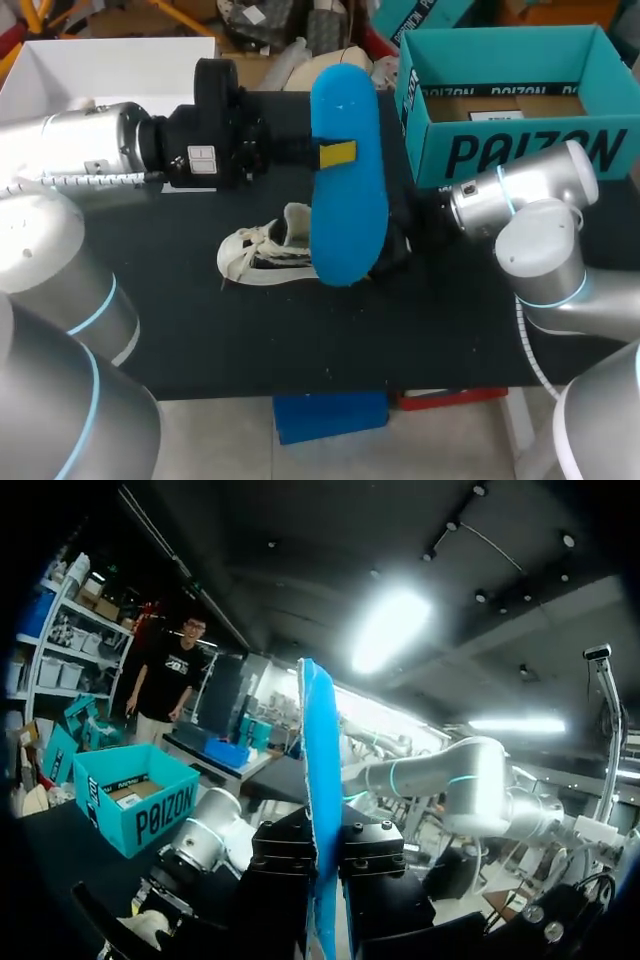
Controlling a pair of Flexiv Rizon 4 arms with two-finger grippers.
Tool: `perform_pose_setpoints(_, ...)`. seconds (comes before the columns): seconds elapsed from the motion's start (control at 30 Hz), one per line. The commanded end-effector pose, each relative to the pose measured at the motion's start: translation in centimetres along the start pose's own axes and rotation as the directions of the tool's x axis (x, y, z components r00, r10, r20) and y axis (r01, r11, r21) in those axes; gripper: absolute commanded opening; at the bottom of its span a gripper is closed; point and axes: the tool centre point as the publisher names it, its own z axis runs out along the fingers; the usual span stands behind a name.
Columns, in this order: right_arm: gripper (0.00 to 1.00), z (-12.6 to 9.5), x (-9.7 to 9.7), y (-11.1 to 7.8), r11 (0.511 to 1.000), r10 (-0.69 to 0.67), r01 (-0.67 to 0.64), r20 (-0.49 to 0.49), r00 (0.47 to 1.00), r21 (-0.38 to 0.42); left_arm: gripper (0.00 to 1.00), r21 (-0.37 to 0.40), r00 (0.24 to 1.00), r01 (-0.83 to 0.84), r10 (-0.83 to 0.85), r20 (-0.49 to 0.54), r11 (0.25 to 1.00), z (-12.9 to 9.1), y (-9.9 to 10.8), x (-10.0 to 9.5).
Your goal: Take the shoe out of the shoebox, open the shoe tongue, remove and reinsert the insole, then place the shoe into the shoebox
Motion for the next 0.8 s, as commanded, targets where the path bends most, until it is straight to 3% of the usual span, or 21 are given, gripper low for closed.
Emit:
perform_pose_setpoints(0.03, 0.0, 0.1, 0.0, -0.2, 1.0, 0.001, -0.001, 0.001, 1.0, 0.001, 0.0, 0.017, 1.0, 0.007, -0.007, -0.014, 1.0, 0.1, -0.6, 0.6)
perform_pose_setpoints(0.3, 0.0, 0.1, 0.0, -0.2, 1.0, 0.001, -0.001, 0.001, 1.0, 0.001, 0.0, 0.079, 0.997, 0.046, -0.041, -0.065, 0.996, 0.7, -2.0, 2.5)
perform_pose_setpoints(0.47, 0.0, 0.1, 0.0, -0.2, 1.0, 0.001, -0.001, 0.001, 1.0, 0.001, 0.0, 0.046, 0.999, -0.02, 0.022, -0.046, 0.999, 0.9, -2.6, 3.1)
perform_pose_setpoints(0.5, 0.0, 0.1, 0.0, -0.2, 1.0, 0.001, -0.001, 0.001, 1.0, 0.001, 0.0, 0.076, 0.998, 0.032, -0.027, -0.065, 0.997, 0.9, -2.7, 3.3)
perform_pose_setpoints(0.57, 0.0, 0.1, 0.0, -0.2, 1.0, 0.001, -0.001, 0.001, 1.0, 0.001, 0.0, 0.051, 0.999, -0.021, 0.023, -0.044, 0.998, 0.8, -2.8, 3.4)
perform_pose_setpoints(0.8, 0.0, 0.1, 0.0, -0.2, 1.0, 0.001, -0.001, 0.001, 1.0, 0.001, 0.0, 0.078, 0.999, -0.007, 0.011, -0.045, 0.997, 0.6, -3.1, 3.6)
